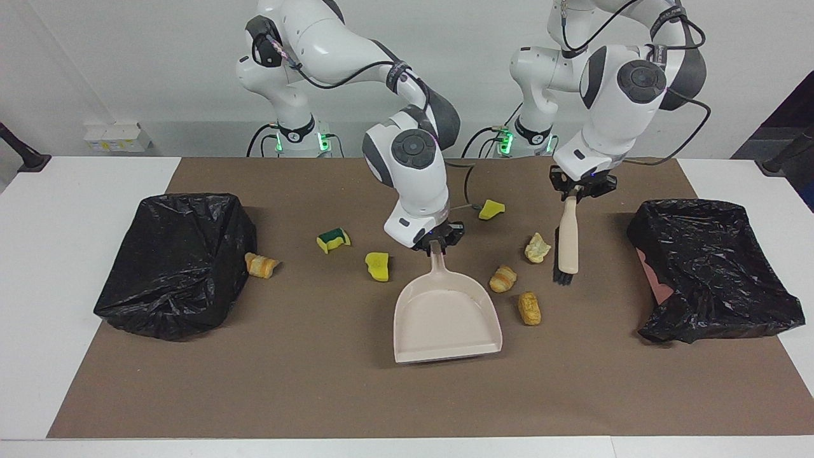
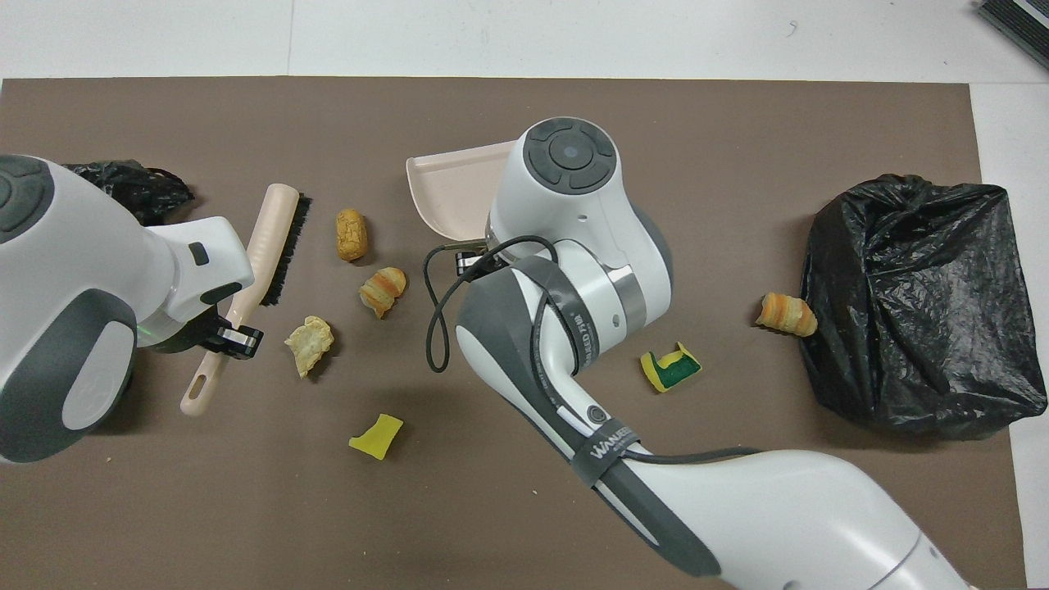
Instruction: Sweep and dump trash in bin
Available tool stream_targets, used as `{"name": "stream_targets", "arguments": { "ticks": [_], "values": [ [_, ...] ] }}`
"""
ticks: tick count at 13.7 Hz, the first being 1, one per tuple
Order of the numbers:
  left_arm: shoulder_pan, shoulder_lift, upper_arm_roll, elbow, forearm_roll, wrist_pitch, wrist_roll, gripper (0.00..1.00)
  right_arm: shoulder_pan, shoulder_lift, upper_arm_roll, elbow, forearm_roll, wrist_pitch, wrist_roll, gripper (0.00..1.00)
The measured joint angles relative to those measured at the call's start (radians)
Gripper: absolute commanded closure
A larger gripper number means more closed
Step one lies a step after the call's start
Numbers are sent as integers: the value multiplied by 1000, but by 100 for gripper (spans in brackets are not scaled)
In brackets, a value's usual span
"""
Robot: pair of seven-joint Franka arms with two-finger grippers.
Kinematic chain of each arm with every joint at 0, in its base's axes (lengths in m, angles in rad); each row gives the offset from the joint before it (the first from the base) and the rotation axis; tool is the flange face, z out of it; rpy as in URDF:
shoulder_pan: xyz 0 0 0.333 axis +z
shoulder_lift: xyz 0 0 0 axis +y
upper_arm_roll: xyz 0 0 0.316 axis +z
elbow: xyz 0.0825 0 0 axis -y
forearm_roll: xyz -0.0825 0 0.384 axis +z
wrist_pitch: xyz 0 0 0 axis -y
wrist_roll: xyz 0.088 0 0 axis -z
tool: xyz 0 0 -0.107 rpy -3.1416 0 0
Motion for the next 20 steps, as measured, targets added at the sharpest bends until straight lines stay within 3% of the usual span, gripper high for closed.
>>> {"name": "stream_targets", "arguments": {
  "ticks": [5,11,16,20],
  "values": [
    [70,28,29,4,3,106,16,100,-53,-62,0,-60,0,-126,-366,100],
    [128,201,31,-10,4,273,111,100,-59,-94,2,-111,-73,-232,-705,100],
    [106,236,15,-103,4,298,137,100,-46,-174,3,-265,-193,-215,-975,100],
    [85,215,12,-139,4,299,137,100,-44,-240,2,-440,-230,-52,-1084,100]
  ]
}}
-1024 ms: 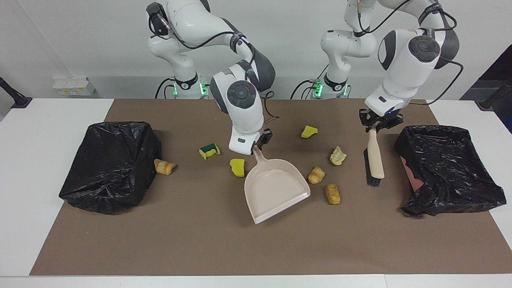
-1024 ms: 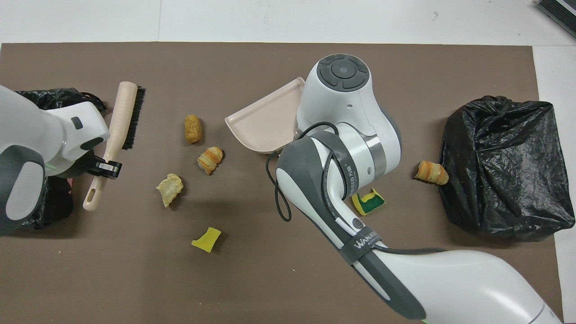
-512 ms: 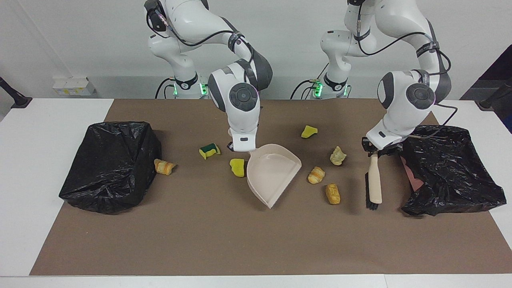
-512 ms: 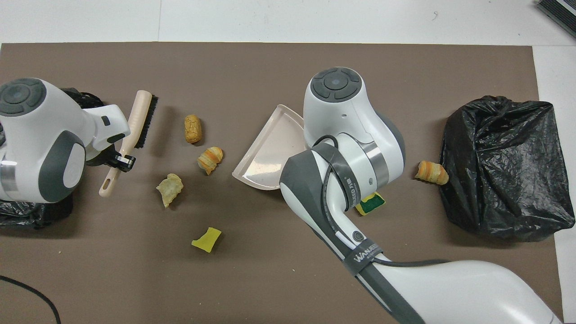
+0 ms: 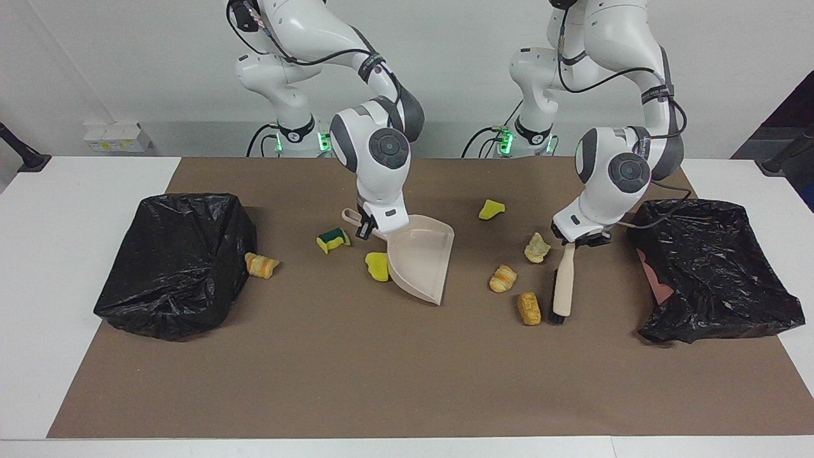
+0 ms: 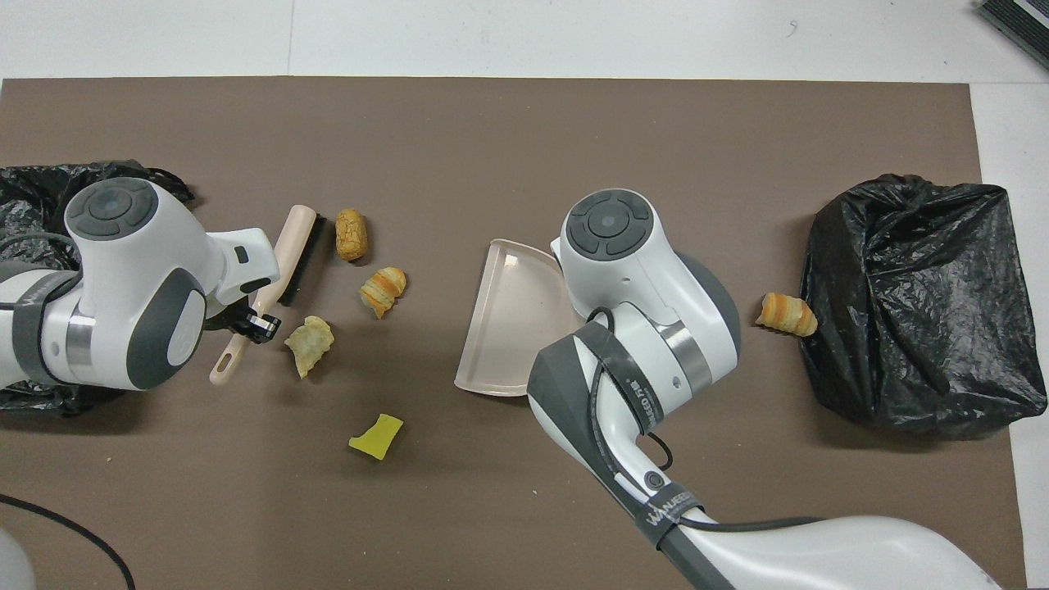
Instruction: Sweep and dump trash in bin
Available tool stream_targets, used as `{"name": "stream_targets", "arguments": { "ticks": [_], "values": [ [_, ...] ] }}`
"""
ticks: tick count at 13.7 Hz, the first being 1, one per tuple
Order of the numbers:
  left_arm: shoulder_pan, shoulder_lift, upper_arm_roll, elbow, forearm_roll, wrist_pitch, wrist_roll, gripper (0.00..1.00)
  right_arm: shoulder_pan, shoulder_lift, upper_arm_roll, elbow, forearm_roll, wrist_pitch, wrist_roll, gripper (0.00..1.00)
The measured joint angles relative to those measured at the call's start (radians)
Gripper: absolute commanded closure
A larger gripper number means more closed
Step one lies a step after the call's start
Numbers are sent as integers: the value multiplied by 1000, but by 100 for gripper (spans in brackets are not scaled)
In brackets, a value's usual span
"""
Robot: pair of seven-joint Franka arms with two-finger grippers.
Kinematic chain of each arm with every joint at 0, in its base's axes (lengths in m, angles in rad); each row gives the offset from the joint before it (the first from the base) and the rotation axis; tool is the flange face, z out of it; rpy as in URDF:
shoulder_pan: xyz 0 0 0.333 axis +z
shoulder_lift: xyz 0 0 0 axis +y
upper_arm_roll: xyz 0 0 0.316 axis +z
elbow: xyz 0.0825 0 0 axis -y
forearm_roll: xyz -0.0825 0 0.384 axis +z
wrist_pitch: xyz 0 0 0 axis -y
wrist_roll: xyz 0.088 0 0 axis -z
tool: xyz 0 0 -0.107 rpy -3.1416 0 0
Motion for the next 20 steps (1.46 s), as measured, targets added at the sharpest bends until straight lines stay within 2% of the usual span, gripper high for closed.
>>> {"name": "stream_targets", "arguments": {
  "ticks": [6,11,15,20],
  "values": [
    [-26,-63,-5,-99,-1,23,9,100,32,-20,2,-48,-22,47,-99,100],
    [-190,-107,-11,-159,-45,24,-50,100,27,-25,-1,-51,-27,-18,-241,100],
    [-333,-148,-14,-198,-85,24,-125,100,28,-29,0,-52,-27,-42,-196,100],
    [-442,-168,-15,-201,-131,19,-204,100,28,-32,1,-58,-26,-47,-146,100]
  ]
}}
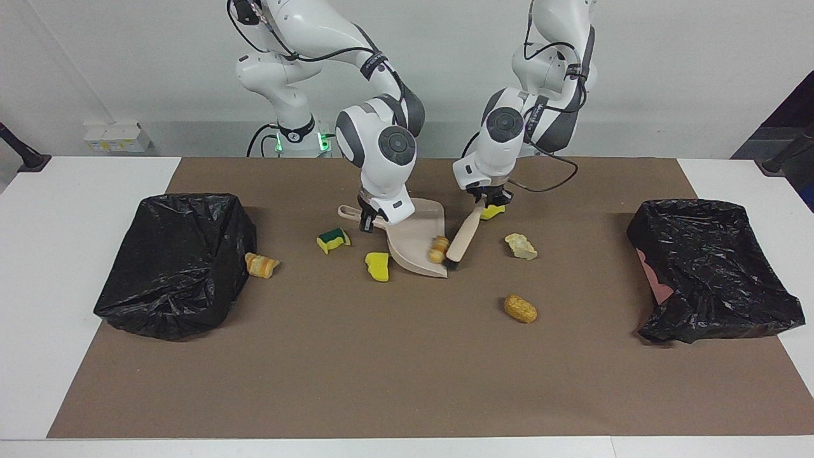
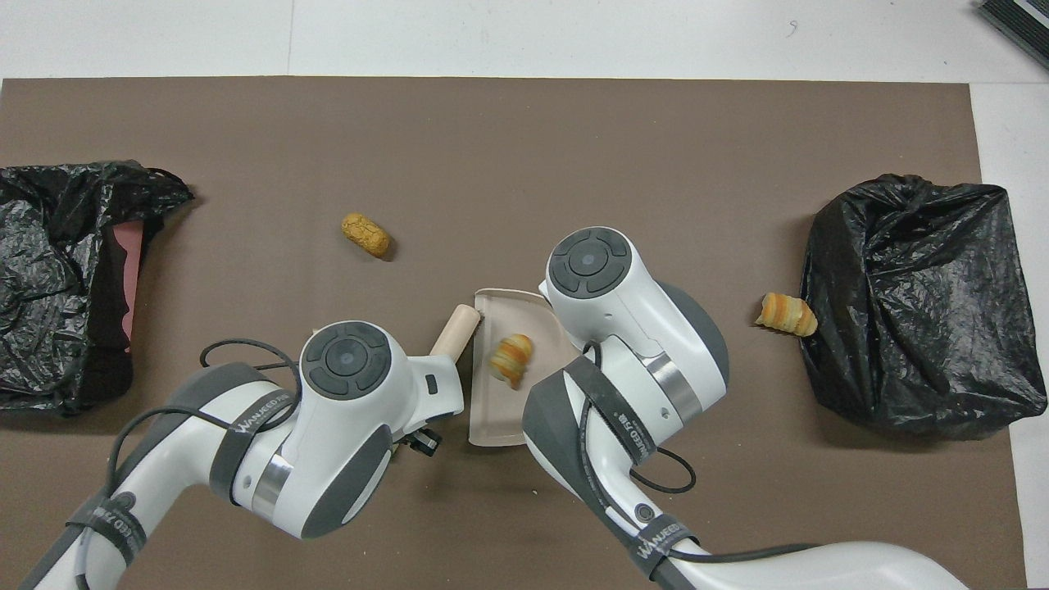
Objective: Sweep and dump trash in bin
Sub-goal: 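Sweep bread pieces into the dustpan with the brush in the left gripper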
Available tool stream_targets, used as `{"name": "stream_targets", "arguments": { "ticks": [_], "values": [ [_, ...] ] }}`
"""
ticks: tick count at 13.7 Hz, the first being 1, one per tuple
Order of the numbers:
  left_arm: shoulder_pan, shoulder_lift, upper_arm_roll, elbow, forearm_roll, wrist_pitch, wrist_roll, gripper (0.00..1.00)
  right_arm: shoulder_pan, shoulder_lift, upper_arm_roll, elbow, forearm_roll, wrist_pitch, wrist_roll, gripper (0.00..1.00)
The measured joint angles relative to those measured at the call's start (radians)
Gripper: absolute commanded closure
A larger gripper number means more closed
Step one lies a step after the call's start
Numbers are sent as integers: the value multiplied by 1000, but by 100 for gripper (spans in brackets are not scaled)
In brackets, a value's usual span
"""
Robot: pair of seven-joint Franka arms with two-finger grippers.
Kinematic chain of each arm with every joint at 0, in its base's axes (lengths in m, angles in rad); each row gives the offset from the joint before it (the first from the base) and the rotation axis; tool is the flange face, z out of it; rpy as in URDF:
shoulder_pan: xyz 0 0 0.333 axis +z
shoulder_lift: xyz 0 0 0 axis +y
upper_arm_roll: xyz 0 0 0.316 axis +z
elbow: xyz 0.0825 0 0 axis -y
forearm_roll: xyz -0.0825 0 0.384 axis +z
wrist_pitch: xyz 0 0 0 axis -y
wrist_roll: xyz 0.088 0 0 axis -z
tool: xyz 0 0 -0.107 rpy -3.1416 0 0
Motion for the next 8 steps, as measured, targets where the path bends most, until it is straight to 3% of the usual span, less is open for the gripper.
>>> {"name": "stream_targets", "arguments": {
  "ticks": [5,8],
  "values": [
    [-30,-15,16,67,-6,-59,-51,100,0,-1,0,-5,0,4,4,100],
    [96,6,35,166,23,-80,-34,100,0,-2,0,-5,0,4,4,100]
  ]
}}
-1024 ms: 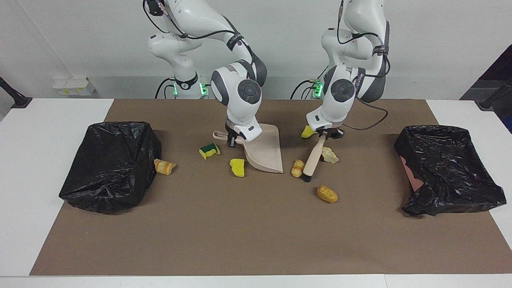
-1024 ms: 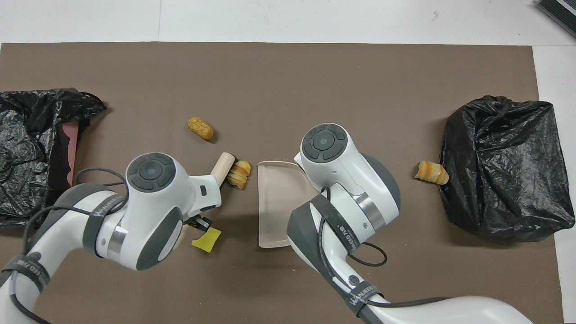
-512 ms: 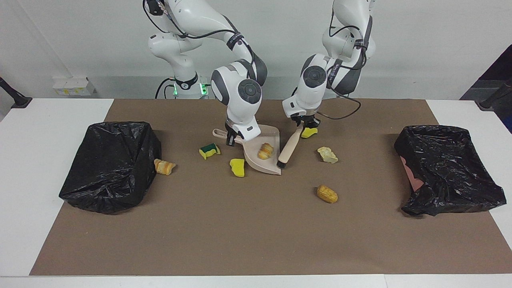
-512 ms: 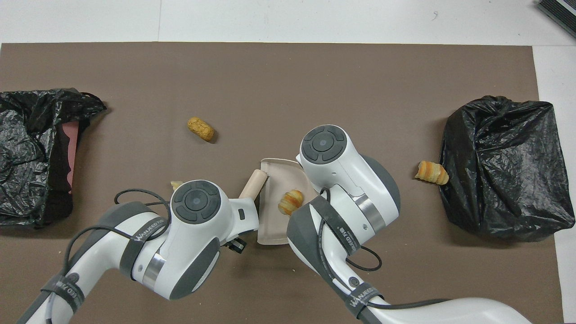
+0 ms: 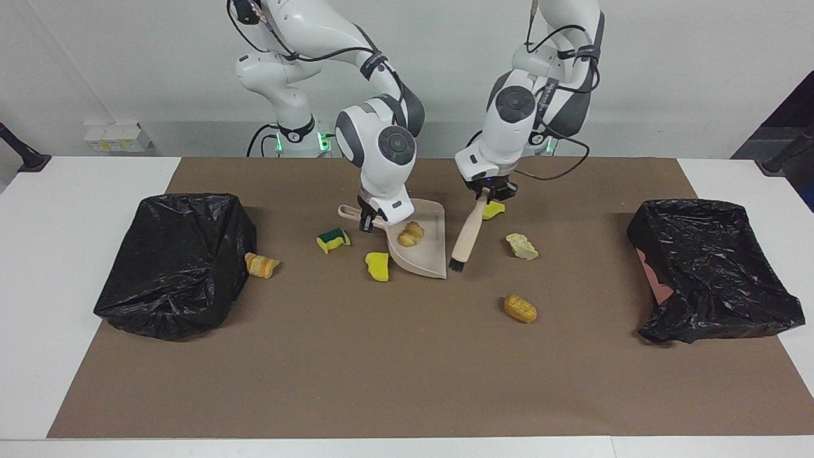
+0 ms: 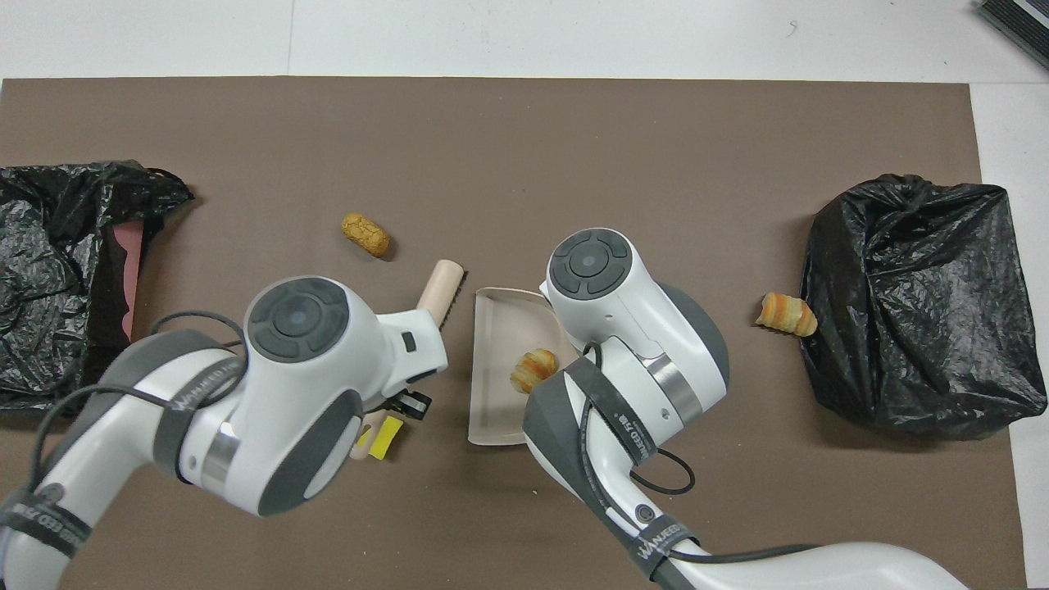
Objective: Sweep and dump trash in bin
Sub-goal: 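Sweep bread pieces into the dustpan with the brush in the left gripper, then sweep more bread toward the dustpan with the left gripper's brush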
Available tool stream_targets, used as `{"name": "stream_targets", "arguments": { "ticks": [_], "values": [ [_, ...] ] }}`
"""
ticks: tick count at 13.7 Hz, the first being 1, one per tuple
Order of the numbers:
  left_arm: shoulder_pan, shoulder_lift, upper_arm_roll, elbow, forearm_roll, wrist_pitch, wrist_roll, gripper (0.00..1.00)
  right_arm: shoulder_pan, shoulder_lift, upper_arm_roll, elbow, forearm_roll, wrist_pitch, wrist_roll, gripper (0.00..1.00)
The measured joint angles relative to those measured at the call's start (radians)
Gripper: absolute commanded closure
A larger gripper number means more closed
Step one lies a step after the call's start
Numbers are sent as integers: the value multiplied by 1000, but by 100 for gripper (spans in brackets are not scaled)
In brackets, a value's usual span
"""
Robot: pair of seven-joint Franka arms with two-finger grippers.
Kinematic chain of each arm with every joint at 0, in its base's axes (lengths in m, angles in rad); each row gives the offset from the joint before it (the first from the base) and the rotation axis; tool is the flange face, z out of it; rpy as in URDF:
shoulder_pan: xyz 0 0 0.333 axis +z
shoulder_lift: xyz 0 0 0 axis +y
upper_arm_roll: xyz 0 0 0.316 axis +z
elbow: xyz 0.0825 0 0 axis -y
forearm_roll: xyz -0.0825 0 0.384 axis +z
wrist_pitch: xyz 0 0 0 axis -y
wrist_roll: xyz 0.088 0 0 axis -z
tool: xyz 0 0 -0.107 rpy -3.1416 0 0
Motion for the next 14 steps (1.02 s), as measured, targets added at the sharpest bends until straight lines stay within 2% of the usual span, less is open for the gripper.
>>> {"name": "stream_targets", "arguments": {
  "ticks": [3,7,10,14],
  "values": [
    [163,86,5,119,62,10,165,100,1,-1,0,-1,0,0,0,100],
    [327,210,7,190,67,167,379,100,2,-2,1,-1,0,0,15,100],
    [350,321,4,297,68,184,432,100,5,-4,1,-2,0,0,27,100],
    [341,336,-15,274,67,179,457,100,10,-5,1,-3,0,0,48,100]
  ]
}}
